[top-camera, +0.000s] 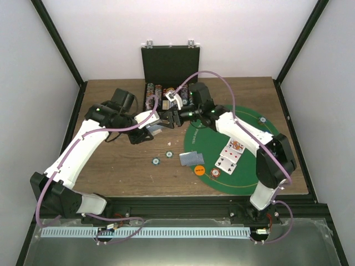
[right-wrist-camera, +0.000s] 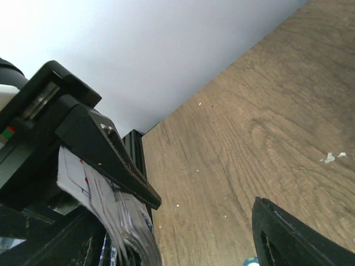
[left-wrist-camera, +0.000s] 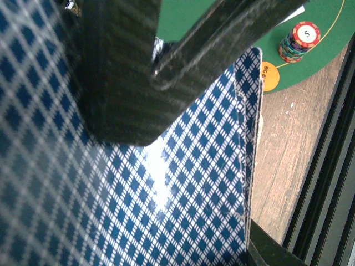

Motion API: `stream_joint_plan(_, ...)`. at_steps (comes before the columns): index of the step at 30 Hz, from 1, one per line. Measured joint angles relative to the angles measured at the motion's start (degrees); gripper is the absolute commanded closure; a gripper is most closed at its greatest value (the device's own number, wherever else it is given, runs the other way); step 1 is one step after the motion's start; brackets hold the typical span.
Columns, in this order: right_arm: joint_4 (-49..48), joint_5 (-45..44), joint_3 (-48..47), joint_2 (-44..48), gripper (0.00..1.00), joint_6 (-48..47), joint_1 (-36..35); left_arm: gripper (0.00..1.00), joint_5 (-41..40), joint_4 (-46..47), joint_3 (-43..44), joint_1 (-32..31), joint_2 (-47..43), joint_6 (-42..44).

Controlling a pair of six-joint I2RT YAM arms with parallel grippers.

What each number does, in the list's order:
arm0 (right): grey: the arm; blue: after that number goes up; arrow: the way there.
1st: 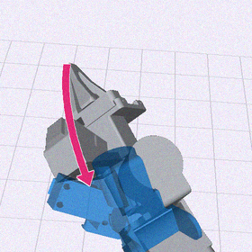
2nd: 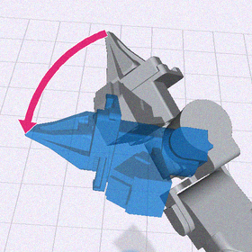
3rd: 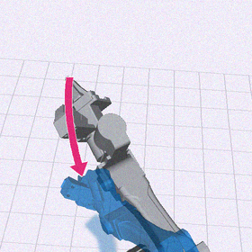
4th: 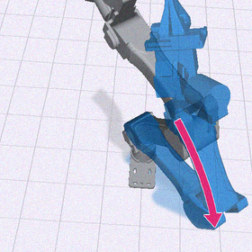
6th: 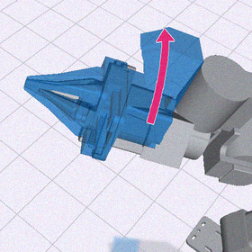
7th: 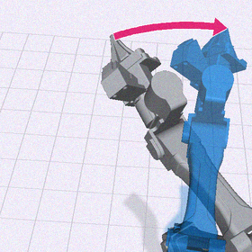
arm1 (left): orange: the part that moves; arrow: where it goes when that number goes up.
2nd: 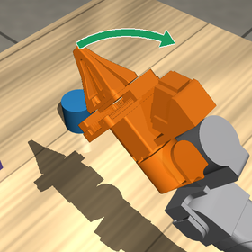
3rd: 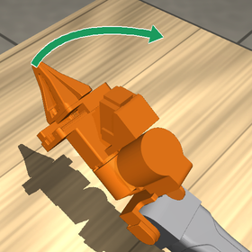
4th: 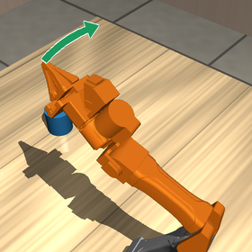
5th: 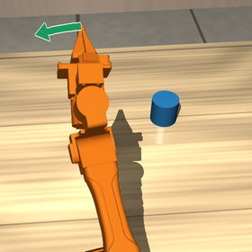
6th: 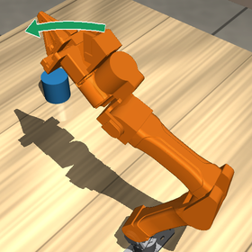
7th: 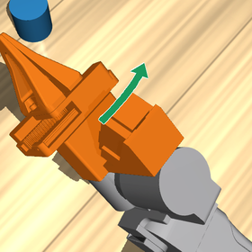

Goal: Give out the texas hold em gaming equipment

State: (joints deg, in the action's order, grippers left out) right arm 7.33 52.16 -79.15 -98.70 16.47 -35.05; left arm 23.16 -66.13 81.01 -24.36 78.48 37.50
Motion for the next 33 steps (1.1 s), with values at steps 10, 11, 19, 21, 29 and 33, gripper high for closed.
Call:
stream_joint_plan(10,4.4,-5.6,0.0,4.7,0.5,-1.9,0.4,0.65,0.0,0.0,0.0,0.0,0.0,0.0)
stream_joint_plan(11,4.6,-5.6,0.0,4.8,0.51,-2.1,0.4,0.65,0.0,0.0,0.0,0.0,0.0,0.0)
stream_joint_plan(19,5.8,-1.5,0.0,4.7,0.38,-2.2,0.3,0.65,0.0,0.0,0.0,0.0,0.0,0.0)
stream_joint_plan(21,6.0,-0.8,-0.7,4.3,0.38,-2.3,0.0,0.65,0.0,0.0,0.0,0.0,0.0,0.0)
stream_joint_plan(29,7.6,-2.7,-4.8,0.6,0.53,-2.5,-0.8,0.65,-0.6,0.0,0.0,0.0,0.1,0.0)
stream_joint_plan(33,8.8,-4.7,-4.7,1.3,0.61,-3.0,-0.8,0.65,-1.2,0.1,0.0,0.1,0.2,-0.1)
